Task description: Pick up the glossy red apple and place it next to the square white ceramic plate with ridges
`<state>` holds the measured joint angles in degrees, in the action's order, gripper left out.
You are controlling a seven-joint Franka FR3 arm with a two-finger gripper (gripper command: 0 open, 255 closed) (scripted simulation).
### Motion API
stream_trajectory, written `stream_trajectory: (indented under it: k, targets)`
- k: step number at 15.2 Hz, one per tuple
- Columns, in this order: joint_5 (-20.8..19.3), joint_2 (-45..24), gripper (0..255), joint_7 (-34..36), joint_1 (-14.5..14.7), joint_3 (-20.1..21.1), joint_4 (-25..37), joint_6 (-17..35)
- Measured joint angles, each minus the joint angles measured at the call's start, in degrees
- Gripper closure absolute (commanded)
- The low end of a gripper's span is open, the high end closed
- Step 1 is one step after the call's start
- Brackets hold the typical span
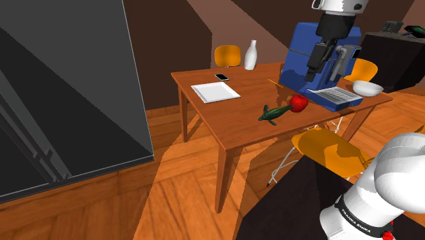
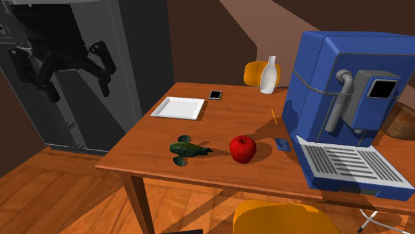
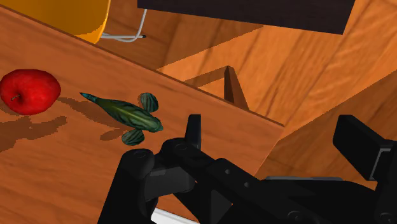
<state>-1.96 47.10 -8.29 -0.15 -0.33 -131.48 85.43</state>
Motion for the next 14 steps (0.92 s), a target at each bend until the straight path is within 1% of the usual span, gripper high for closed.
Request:
stream_trajectory:
  k: [2, 6, 13, 14]
  targets:
    - [-0.3, -0.1, 0, -0.4, -0.2, -0.5, -0.3, 0.5]
    - [-3.1, -1.2, 0, -4.0, -1.4, -4.2, -2.9, 4.8]
    - [-8.0, -6.3, 0, -11.2, -4.0, -12.2, -5.4, 14.0]
    - [-8.6, -8.1, 0, -12.6, -4.3, -13.8, -4.5, 15.3]
